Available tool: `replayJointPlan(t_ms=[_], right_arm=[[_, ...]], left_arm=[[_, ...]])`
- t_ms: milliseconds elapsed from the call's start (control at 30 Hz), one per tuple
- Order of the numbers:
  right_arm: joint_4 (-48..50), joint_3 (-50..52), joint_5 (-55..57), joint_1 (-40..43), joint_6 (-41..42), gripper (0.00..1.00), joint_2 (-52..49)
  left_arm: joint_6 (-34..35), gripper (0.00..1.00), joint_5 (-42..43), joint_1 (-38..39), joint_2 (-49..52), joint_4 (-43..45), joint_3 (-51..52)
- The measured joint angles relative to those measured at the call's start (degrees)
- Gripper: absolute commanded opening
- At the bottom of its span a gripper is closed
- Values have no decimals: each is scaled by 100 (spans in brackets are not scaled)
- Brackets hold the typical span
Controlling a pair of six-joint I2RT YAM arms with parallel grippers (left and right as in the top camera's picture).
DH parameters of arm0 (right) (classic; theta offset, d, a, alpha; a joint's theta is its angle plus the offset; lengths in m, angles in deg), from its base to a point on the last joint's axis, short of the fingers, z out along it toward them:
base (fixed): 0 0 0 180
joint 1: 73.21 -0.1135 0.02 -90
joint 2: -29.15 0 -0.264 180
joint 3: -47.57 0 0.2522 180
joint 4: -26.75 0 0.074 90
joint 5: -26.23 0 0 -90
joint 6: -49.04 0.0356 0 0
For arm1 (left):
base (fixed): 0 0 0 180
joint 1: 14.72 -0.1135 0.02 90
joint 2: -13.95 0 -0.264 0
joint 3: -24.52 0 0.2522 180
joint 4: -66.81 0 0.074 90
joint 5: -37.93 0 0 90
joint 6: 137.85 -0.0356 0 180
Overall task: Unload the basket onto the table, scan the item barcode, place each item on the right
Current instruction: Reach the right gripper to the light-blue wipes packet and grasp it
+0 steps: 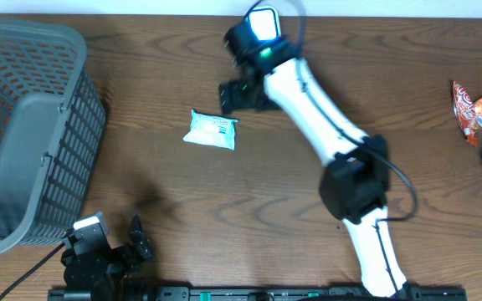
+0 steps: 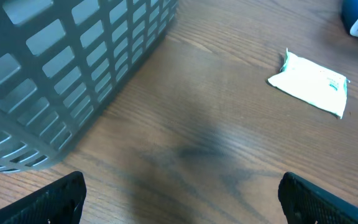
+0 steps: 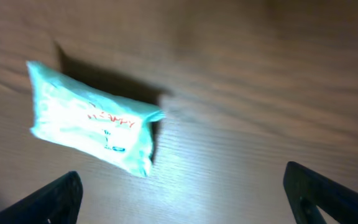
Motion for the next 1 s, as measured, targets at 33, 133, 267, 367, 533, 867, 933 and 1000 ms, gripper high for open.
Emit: replayJointPlan(t_ms=[33,133,267,367,533,867,933,1000], right_arm=[[85,63,-57,-52,20,89,-116],[356,199,-280,-190,109,80,-505],[605,238,-586,-216,162,77,-750],[791,234,-780,-195,155,60,-750],[999,269,-940,-197,247,23,-750],[1335,645,-1016,-201,4,1,-612],[1222,651,-1003,-190,-101,1,-595],[1078,682,-984,-179,-181,1,-546]], left_arm=[[0,99,0,0,0,0,0],[0,99,0,2,0,0,0],[0,99,0,2,0,0,0],[0,99,0,2,0,0,0],[0,99,0,2,0,0,0],[0,99,0,0,0,0,0],[0,99,0,2,0,0,0],[0,99,0,2,0,0,0]])
